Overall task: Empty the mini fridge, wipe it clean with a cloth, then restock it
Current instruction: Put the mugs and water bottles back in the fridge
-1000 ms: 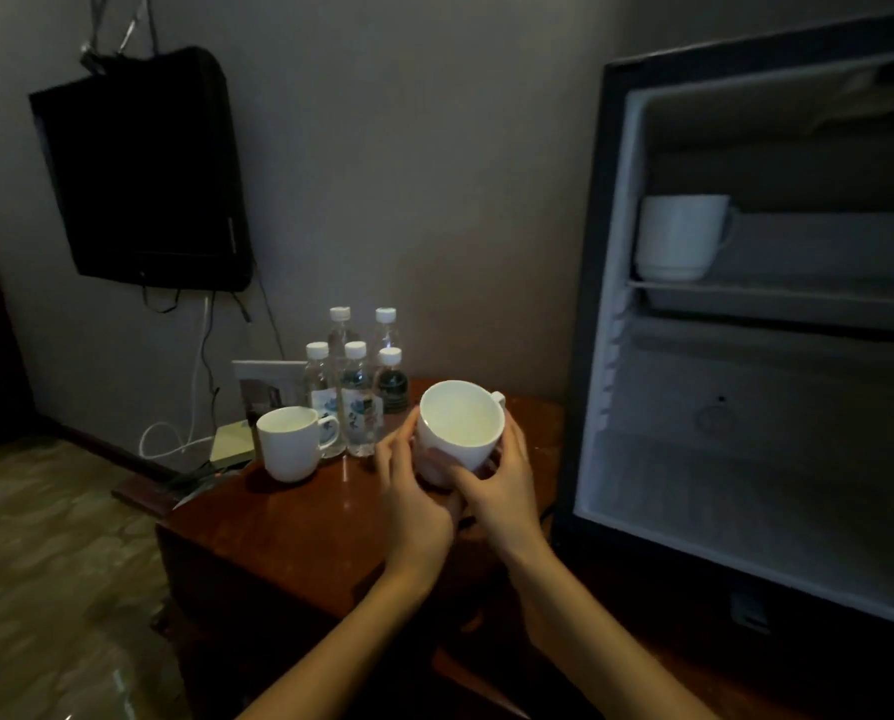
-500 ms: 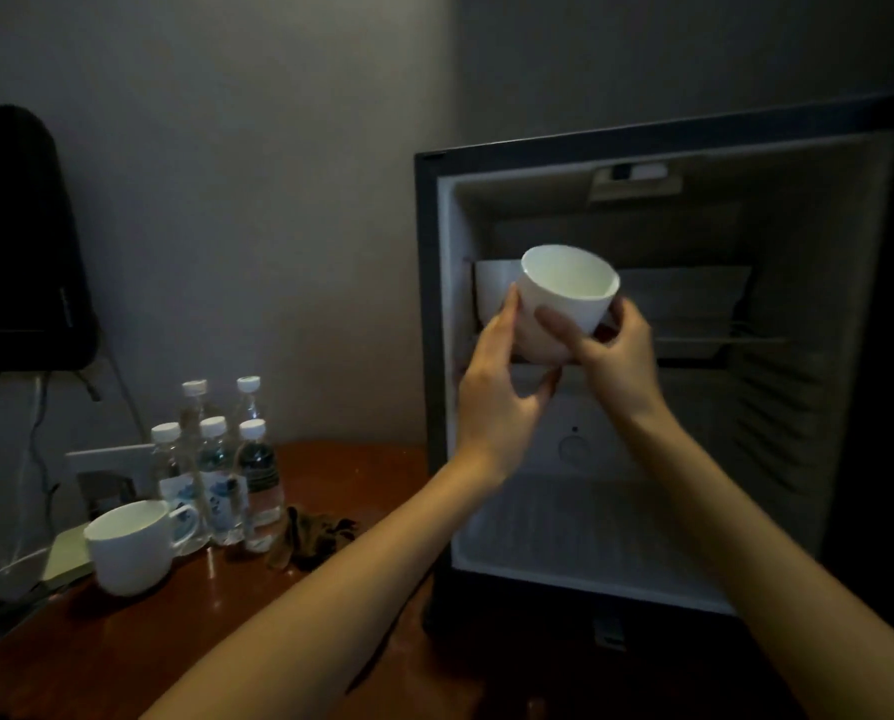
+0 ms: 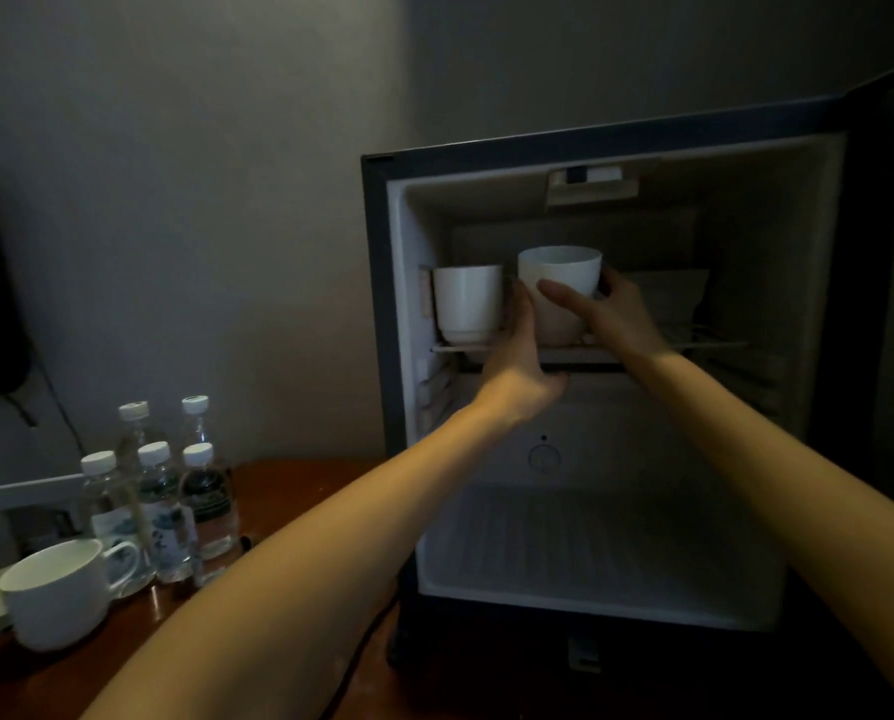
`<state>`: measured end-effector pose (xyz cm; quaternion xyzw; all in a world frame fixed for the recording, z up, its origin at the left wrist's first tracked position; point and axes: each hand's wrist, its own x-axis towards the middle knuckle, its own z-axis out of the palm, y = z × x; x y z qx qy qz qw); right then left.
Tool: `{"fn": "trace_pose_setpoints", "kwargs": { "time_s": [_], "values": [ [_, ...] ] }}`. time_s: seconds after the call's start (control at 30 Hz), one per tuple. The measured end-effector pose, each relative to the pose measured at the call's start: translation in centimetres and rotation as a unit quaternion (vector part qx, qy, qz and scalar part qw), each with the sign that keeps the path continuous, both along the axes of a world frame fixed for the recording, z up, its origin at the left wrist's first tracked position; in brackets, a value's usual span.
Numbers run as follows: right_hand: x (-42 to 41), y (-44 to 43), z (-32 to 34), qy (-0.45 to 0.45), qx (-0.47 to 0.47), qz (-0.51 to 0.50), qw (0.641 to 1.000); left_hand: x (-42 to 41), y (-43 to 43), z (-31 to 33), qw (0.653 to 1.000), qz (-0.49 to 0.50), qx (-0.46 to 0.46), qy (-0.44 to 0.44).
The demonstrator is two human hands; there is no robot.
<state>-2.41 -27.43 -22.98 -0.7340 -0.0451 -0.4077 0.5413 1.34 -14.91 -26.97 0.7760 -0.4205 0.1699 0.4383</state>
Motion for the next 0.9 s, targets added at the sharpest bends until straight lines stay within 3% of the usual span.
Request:
{"fn": "trace_pose_setpoints", "kwargs": {
  "time_s": [0.23,0.5,0.6,0.9],
  "values": [
    [1.4,-0.3,0.3,0.041,0.038,0.002,0.998,0.5,0.3,0.9,0.992,0.059,0.105,-0.025],
    [1.9,-0.4,0.6,0.066,0.053,-0.009,0.996,0.2,0.8,1.4,0.986,0.077,0.147,-0.035],
    [2.6,0.1,0.6,0.056,0.072,-0.059,0.994,0.4,0.9,1.5,0.979,0.078,0.179,-0.053],
    [4.8,2.1,-0.1,0.025,0.001,-0.171,0.985,1.5,1.4,0.5,0.97,0.11,0.189,-0.105]
  ]
}}
